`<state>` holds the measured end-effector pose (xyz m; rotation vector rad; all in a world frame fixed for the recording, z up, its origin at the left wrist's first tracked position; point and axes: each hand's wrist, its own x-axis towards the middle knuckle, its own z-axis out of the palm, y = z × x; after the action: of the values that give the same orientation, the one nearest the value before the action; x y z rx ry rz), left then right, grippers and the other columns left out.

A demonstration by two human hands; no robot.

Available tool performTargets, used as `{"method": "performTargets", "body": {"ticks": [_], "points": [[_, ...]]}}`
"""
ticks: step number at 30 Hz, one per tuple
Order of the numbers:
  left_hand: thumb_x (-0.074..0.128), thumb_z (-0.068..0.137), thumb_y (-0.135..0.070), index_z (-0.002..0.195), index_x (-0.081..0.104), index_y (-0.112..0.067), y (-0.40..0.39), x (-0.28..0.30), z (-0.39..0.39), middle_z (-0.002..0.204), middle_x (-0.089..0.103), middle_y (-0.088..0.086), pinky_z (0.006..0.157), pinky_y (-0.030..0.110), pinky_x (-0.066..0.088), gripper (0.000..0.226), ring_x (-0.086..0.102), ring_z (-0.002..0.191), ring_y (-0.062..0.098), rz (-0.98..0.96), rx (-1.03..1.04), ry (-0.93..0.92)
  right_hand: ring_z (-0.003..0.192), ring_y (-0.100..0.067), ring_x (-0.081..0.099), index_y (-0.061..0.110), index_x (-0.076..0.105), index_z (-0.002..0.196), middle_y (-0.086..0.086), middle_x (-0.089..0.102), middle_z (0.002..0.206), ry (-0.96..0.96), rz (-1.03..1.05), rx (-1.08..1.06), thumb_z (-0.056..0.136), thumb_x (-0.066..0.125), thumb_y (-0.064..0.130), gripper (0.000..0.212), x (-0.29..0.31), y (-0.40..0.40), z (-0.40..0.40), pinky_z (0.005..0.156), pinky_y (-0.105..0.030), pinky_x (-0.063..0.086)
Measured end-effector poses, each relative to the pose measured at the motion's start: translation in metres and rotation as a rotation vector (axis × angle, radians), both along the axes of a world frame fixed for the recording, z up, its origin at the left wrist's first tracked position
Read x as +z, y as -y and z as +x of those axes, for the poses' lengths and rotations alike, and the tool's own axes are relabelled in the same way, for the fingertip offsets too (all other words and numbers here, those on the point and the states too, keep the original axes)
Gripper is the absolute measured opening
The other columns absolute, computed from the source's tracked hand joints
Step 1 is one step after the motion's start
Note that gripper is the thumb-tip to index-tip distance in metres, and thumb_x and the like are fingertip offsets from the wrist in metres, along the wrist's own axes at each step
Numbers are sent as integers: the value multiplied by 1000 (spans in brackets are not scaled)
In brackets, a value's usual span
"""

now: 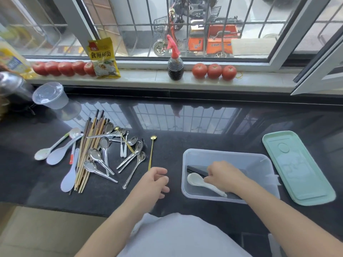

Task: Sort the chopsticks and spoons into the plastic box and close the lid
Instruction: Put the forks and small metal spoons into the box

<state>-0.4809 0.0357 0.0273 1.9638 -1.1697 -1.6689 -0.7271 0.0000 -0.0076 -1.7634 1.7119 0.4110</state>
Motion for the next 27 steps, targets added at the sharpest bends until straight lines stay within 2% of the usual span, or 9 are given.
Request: {"method": "performTargets", "body": {"ticks": [2,8,11,13,17,22,25,27], "points": [[55,100,-20,114,62,-28,0,-2,19,112,68,-1,82,34,60,18,73,90,17,14,35,-13,66,-21,48,18,49,68,1,58,71,80,-63,-79,92,60,40,34,21,-6,15,56,-33,35],[56,98,-20,111,66,-23,-4,-8,72,110,72,4,78,31,60,17,73,81,15,88,37,-72,60,-13,49,23,52,68,7,53,57,378,-200,-245,95,61,44,35,53,-10,110,61,-32,42],[56,97,-20,110,67,-23,-2,-19,109,104,75,3,77,30,58,18,72,77,14,132,48,-104,70,-15,57,26,57,70,8,58,63,372,-149,-270,94,58,45,31,33,-10,163,67,-34,49],[57,96,-18,108,69,-22,2,-27,141,100,75,3,77,31,57,17,72,75,14,144,83,-113,80,-18,61,29,60,75,8,64,74,348,-84,-280,93,55,41,22,11,-8,198,74,-37,53],[56,98,-14,106,68,-18,6,-36,218,100,74,8,71,32,53,16,68,71,16,171,143,-101,94,-22,62,28,65,97,5,67,97,231,-30,-259,95,50,37,16,-27,15,266,81,-37,53],[53,100,-14,108,68,-18,18,-45,313,105,72,7,72,28,54,17,67,75,15,205,91,-48,98,-36,64,14,56,115,-10,67,105,-27,-282,-269,100,49,44,34,-58,86,343,77,-39,51],[54,99,-15,106,70,-19,32,-45,345,101,73,4,74,28,55,17,68,77,15,191,63,-30,94,-35,68,11,55,120,-10,68,105,-241,-257,-308,101,48,45,39,-74,110,365,81,-45,54],[54,99,-17,106,70,-21,41,-43,355,98,75,2,79,31,57,18,69,79,15,157,44,-31,90,-32,68,11,58,119,-8,68,104,-360,-202,-291,102,48,35,31,-80,110,373,80,-41,50]]}}
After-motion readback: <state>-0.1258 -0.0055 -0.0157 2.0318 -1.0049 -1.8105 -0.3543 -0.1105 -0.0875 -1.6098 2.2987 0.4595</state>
